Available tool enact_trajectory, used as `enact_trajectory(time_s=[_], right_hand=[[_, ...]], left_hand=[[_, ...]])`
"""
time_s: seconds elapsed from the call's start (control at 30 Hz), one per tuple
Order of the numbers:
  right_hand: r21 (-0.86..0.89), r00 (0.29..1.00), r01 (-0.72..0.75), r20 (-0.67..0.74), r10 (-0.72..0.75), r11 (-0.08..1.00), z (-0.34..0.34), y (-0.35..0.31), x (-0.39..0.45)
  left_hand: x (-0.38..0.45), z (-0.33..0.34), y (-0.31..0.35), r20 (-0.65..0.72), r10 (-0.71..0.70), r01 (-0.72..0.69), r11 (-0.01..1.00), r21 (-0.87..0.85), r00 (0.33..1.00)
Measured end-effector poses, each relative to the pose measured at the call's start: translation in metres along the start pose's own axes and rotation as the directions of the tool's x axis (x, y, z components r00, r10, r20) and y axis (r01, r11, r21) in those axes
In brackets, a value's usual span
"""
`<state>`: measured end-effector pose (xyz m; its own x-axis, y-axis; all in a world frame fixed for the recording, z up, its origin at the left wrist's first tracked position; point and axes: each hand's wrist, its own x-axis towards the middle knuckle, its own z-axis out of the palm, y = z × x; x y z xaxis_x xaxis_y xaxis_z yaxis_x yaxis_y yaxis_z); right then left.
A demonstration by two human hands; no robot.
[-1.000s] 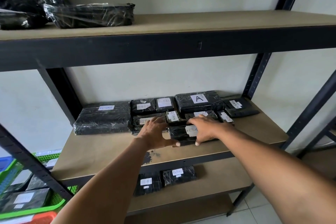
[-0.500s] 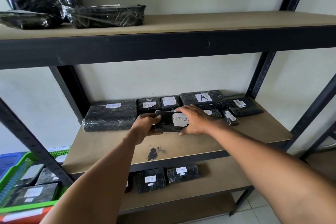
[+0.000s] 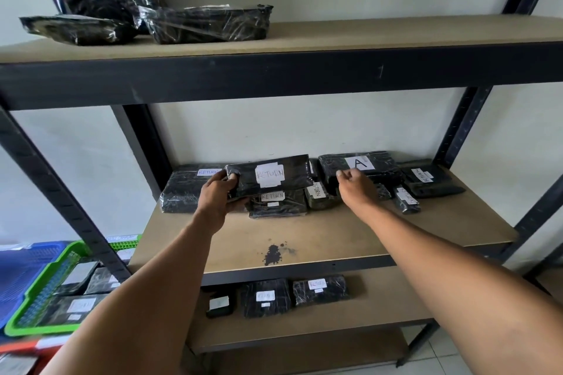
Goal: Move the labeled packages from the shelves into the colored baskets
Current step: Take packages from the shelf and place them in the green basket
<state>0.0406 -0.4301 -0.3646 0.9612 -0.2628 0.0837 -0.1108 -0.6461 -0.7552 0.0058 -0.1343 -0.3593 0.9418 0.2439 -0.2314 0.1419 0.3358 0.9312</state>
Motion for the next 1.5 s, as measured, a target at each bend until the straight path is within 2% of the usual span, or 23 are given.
enact_trajectory(time_s=[0.2,0.43,0.67,0.97,1.13,1.27,1.37,1.5], right_hand=[[-0.051,0.993,-0.086,0.08,0.09,0.995,0.019,0.008,0.007],[-0.07,0.989,-0.109,0.092,0.115,0.992,0.025,0.007,0.005],[-0.155,0.962,-0.204,0.15,0.227,0.967,0.026,0.011,-0.001],[0.092,0.926,-0.36,0.158,0.343,0.929,0.043,0.003,-0.001],[0.221,0.854,-0.507,0.26,0.451,0.833,0.052,-0.001,0.0],[0.265,0.823,-0.554,0.319,0.47,0.789,0.053,-0.002,0.0],[0.316,0.843,-0.525,0.318,0.433,0.79,0.052,-0.005,-0.003],[0.493,0.925,-0.381,0.193,0.328,0.783,0.038,0.0,0.0]], left_hand=[[0.005,-0.008,-0.001,-0.018,0.019,-0.019,1.0,-0.009,1.0],[0.008,-0.011,-0.002,-0.025,0.019,-0.019,1.0,-0.014,1.0],[0.01,-0.011,-0.003,-0.062,0.02,-0.023,0.998,-0.052,0.998],[0.012,-0.017,-0.008,-0.076,-0.003,-0.003,0.997,-0.077,0.997],[0.014,-0.023,-0.007,-0.08,-0.006,0.0,0.998,-0.07,0.997],[0.014,-0.025,-0.004,-0.077,-0.004,-0.001,0.998,-0.069,0.997],[0.014,-0.026,-0.002,-0.075,-0.005,0.0,0.998,-0.068,0.997],[0.013,-0.022,0.004,-0.059,0.007,-0.011,0.998,-0.063,0.998]])
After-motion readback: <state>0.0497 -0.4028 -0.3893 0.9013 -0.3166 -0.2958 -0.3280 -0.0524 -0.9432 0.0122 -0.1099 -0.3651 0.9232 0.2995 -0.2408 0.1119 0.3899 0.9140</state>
